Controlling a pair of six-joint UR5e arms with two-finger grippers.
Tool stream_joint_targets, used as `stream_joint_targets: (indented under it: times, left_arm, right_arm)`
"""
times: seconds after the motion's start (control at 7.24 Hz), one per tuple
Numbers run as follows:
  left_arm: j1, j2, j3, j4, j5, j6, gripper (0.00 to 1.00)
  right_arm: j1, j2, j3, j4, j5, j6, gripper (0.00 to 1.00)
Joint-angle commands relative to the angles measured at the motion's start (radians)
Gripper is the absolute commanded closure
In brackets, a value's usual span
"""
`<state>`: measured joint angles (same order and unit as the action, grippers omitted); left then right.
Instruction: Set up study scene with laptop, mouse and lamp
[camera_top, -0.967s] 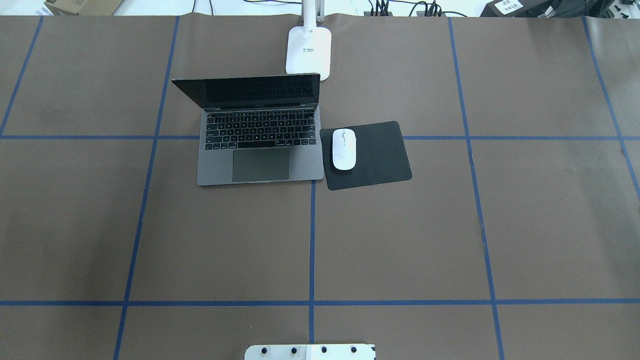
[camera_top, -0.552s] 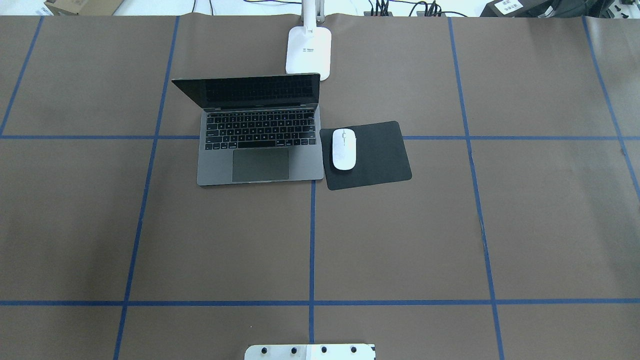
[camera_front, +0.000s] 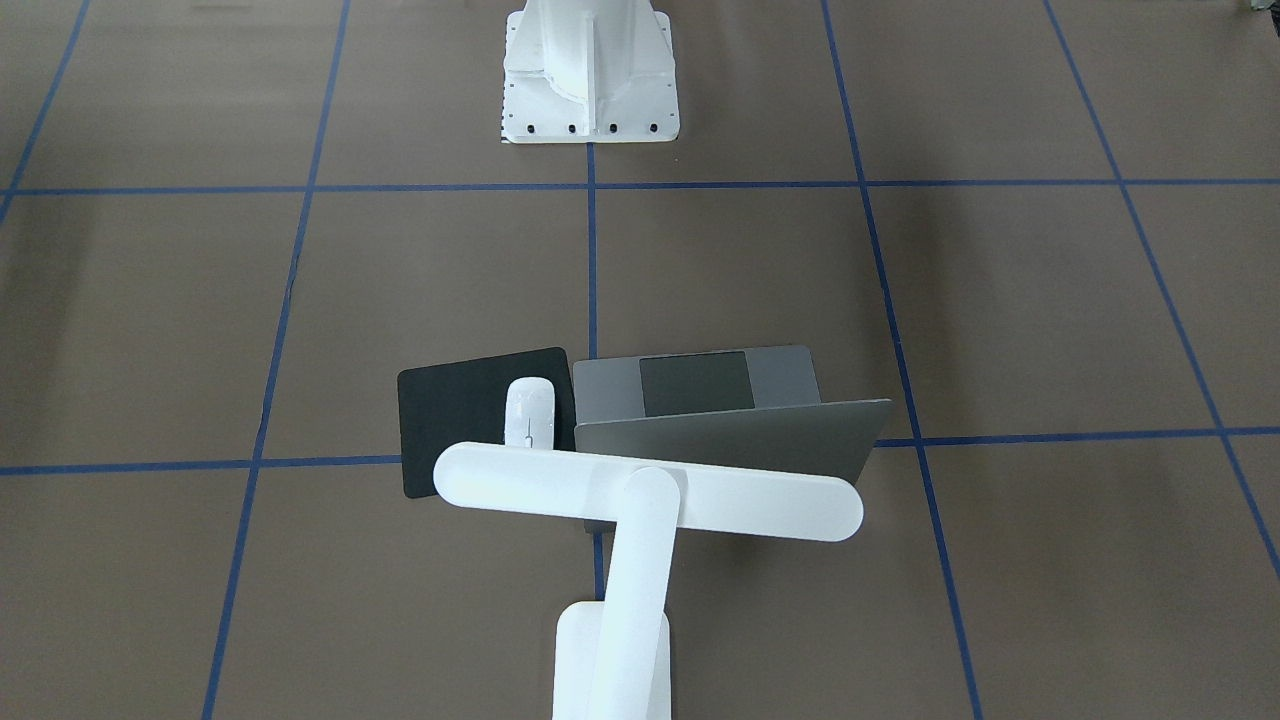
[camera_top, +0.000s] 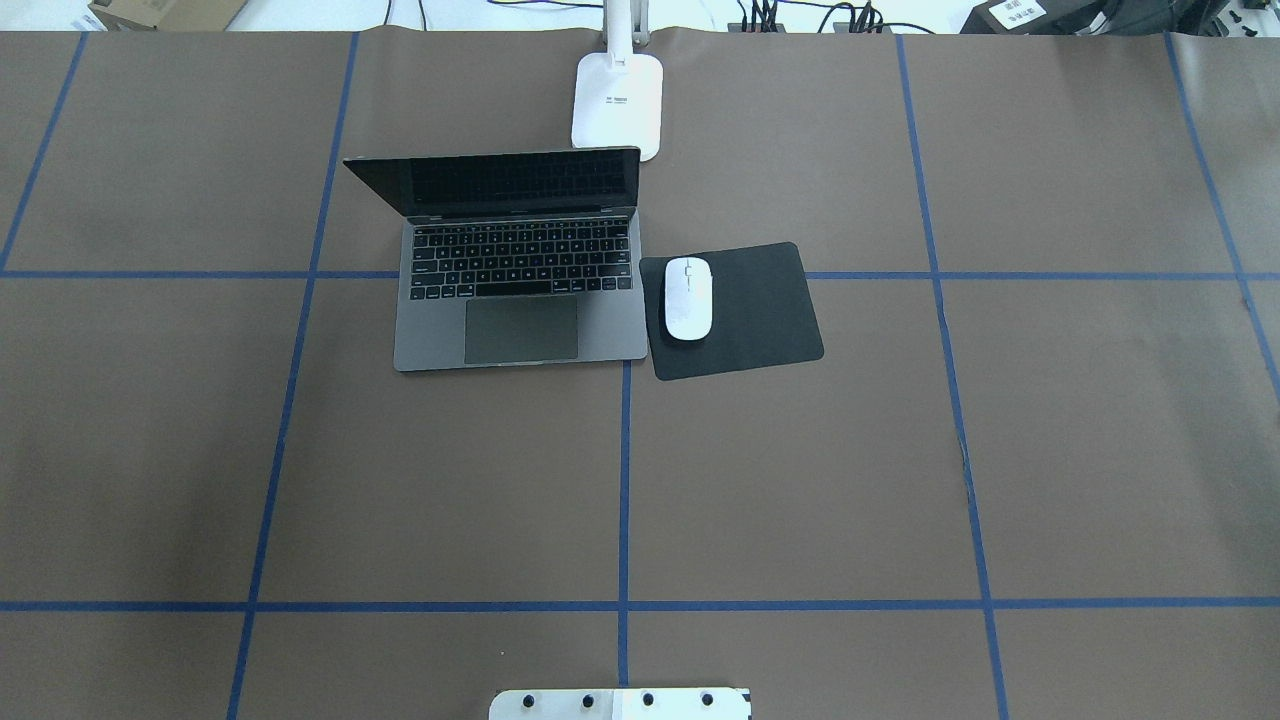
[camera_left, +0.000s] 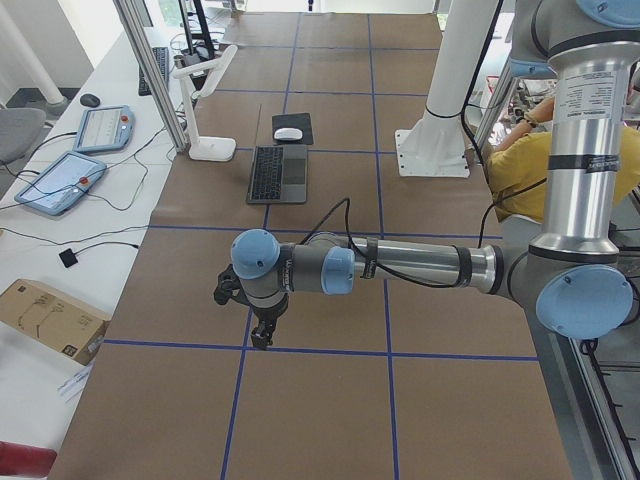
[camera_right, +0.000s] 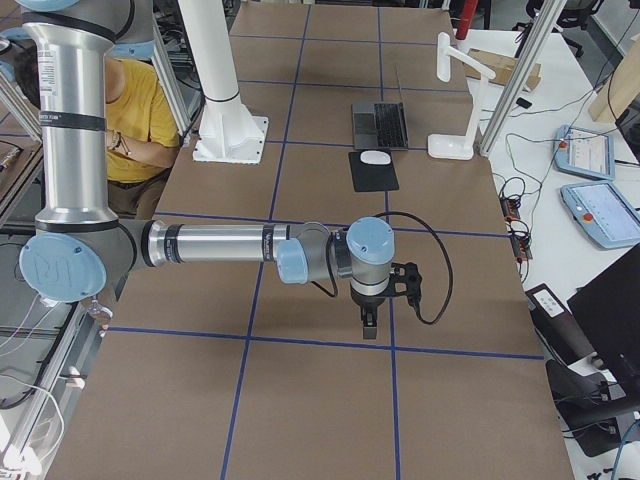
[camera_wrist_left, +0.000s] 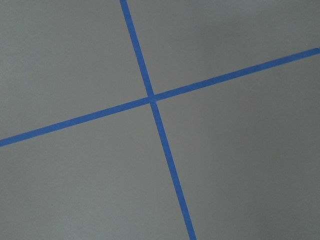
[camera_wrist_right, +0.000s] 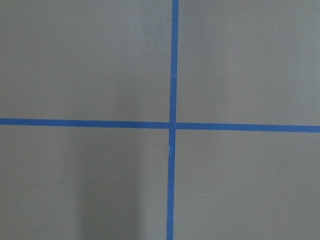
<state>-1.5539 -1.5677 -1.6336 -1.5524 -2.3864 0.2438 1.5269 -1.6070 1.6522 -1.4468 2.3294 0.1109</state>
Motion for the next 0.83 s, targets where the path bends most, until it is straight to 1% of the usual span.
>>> stream_joint_targets:
  times: [0.0,0.69]
  left_arm:
    - [-0.002,0.000,0.000,0.000,0.001,0.002,0.00]
    - [-0.002,0.000,0.000,-0.002,-0.002,0.006,0.00]
  right_arm:
    - [-0.011,-0.001,0.000,0.003,0.004,0.001,0.00]
    - [-0.042,0.002,0.001,0.005,0.004,0.001,0.00]
